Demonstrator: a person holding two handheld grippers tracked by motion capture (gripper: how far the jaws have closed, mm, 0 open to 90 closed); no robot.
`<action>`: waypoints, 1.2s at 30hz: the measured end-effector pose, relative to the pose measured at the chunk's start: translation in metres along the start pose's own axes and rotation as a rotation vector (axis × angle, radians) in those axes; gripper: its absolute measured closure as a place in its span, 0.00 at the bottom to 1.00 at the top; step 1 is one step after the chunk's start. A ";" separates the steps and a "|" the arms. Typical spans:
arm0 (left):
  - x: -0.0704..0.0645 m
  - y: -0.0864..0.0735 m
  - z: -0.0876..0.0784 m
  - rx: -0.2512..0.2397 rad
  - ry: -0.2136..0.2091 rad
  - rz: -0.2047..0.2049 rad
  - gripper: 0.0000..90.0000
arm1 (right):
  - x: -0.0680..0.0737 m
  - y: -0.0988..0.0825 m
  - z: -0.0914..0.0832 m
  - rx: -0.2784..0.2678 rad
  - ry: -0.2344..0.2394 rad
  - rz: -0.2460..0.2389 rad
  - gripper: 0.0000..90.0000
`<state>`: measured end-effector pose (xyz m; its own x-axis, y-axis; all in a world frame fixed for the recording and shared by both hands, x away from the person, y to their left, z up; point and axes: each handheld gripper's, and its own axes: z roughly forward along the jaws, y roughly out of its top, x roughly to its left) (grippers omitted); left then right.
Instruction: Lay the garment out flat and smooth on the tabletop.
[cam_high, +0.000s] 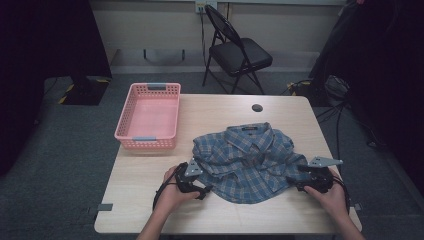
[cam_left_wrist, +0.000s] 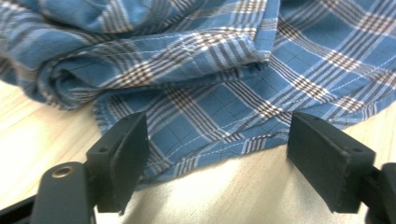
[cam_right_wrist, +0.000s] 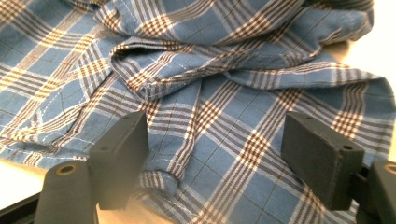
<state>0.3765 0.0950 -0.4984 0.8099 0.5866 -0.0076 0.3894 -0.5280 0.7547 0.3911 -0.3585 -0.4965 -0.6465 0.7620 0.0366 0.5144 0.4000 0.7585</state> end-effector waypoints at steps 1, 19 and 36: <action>0.002 0.001 -0.003 -0.003 -0.003 -0.018 0.25 | 0.000 -0.001 -0.001 -0.012 0.000 -0.002 0.25; 0.011 0.074 -0.013 -0.116 -0.008 0.001 0.29 | -0.001 0.055 -0.015 -0.151 0.035 -0.032 0.30; 0.028 0.080 0.013 -0.074 0.005 -0.063 0.36 | -0.005 0.092 0.010 -0.160 0.064 -0.015 0.48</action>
<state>0.4361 0.0606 -0.4467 0.7823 0.6206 -0.0533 0.4059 -0.4431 0.7993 0.4479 -0.3204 -0.4336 -0.6908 0.7204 0.0617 0.4110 0.3211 0.8532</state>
